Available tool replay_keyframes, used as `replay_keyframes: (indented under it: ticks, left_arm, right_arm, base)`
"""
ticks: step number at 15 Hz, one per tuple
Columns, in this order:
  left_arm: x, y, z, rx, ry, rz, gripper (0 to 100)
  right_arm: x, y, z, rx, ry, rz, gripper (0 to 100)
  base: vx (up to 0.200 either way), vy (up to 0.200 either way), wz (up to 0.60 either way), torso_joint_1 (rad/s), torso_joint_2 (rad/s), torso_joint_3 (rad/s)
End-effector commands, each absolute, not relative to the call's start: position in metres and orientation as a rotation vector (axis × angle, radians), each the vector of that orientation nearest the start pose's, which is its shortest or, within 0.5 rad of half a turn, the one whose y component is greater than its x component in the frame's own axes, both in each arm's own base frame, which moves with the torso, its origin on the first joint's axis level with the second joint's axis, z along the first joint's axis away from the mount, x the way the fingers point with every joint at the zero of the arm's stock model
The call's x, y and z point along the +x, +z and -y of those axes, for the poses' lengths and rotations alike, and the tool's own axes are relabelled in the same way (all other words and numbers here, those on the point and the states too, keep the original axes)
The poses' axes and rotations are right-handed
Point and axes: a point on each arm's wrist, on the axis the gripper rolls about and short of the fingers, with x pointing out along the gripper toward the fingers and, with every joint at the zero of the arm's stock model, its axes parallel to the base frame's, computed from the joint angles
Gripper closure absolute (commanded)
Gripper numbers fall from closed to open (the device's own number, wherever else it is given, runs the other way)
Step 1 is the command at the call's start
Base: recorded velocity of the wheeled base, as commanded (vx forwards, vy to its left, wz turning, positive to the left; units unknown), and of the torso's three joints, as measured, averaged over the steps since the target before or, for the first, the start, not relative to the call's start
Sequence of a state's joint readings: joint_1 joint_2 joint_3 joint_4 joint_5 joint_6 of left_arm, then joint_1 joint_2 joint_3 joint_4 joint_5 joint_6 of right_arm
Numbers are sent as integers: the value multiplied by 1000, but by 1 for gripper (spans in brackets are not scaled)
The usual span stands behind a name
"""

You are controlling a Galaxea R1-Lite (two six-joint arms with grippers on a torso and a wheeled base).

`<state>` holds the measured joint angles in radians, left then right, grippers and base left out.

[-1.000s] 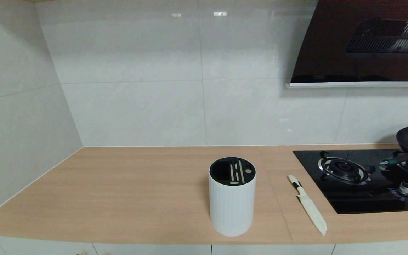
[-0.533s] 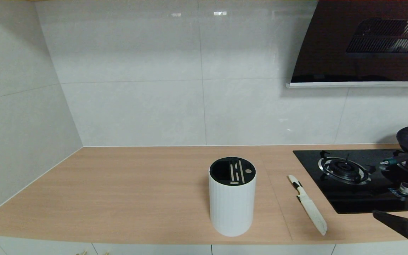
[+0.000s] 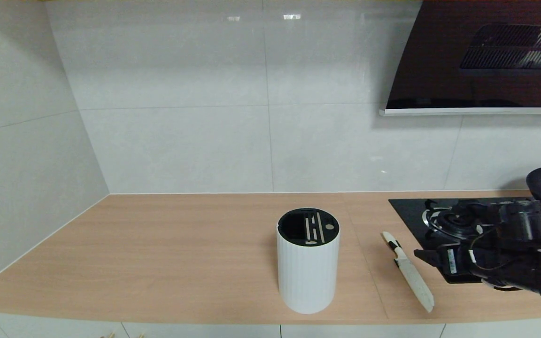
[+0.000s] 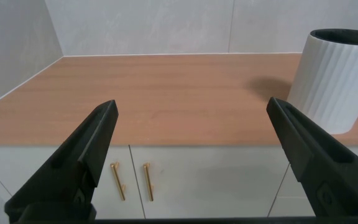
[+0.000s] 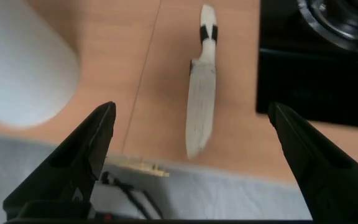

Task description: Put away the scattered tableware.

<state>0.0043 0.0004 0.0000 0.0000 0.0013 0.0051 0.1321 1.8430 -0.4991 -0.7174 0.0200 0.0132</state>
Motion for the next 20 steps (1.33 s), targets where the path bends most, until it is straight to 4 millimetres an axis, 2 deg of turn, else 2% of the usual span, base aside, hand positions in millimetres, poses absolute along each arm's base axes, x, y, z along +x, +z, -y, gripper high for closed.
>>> replay_keyframes:
  ticks: [1,6,10,14,20]
  left_arm:
    - [-23,75,0,5,6,0,0]
    - [-23,75,0,6,6,0,0]
    - [-23,75,0,6,6,0,0]
    - [-23,75,0,6,6,0,0]
    - [-23,75,0,6,6,0,0]
  right_arm:
    - [315,13,-45,-33,140,-724,0]
    - [348,-27,-49,-37,140,-758,0]
    - [360,-51,-49,-35,133,-789,0]
    - [372,-57,-41,-26,109,-775,0]
    - [378,-62,-36,-30,69,-771,0]
  base:
    - [0,0,0,0,0,0]
    - [0,0,0,0,0,0]
    - [0,0,0,0,0,0]
    - [0,0,0,0,0,0]
    - [0,0,0,0,0,0]
